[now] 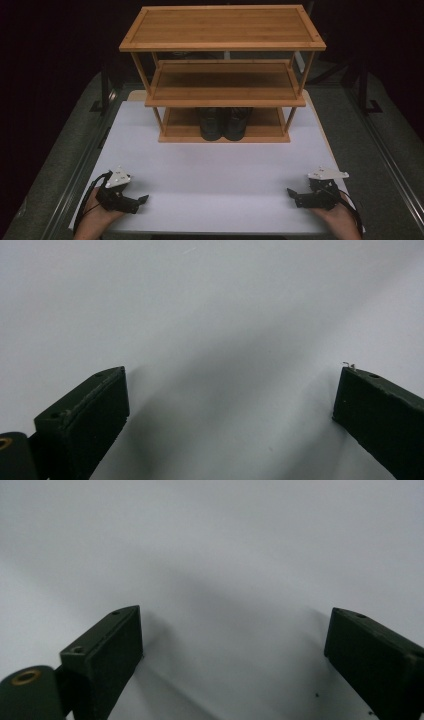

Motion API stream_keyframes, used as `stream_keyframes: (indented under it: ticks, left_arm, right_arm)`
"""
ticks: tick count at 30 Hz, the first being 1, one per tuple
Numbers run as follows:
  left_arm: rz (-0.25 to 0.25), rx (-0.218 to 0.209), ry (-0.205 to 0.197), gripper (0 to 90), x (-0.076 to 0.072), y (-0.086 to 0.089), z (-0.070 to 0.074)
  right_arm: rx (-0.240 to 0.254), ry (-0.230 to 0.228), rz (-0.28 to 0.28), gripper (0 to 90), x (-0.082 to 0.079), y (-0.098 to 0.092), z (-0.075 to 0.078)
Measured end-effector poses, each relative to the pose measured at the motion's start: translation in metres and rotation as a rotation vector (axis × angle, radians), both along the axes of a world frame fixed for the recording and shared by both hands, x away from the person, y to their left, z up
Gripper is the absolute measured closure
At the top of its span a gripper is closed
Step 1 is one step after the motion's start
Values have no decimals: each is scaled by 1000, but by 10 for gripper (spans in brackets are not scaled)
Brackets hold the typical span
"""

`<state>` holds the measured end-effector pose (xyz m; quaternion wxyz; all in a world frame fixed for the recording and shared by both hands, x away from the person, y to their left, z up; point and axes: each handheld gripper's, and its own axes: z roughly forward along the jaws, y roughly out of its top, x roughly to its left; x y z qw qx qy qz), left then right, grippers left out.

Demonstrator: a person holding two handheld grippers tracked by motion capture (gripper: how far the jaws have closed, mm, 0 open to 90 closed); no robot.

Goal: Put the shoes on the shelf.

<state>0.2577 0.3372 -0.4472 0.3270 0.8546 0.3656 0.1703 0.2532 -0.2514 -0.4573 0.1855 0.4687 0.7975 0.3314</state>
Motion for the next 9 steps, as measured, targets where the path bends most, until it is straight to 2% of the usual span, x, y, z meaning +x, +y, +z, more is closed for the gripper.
stream_keyframes:
  ticks: [3, 9]
  left_arm:
    - [0, -32, 13, 9, 1, 3, -3]
    - [0, -30, 14, 7, 1, 3, -3]
  right_arm:
    - [3, 1, 0, 77, 0, 0, 0]
    - [4, -1, 0, 78, 0, 0, 0]
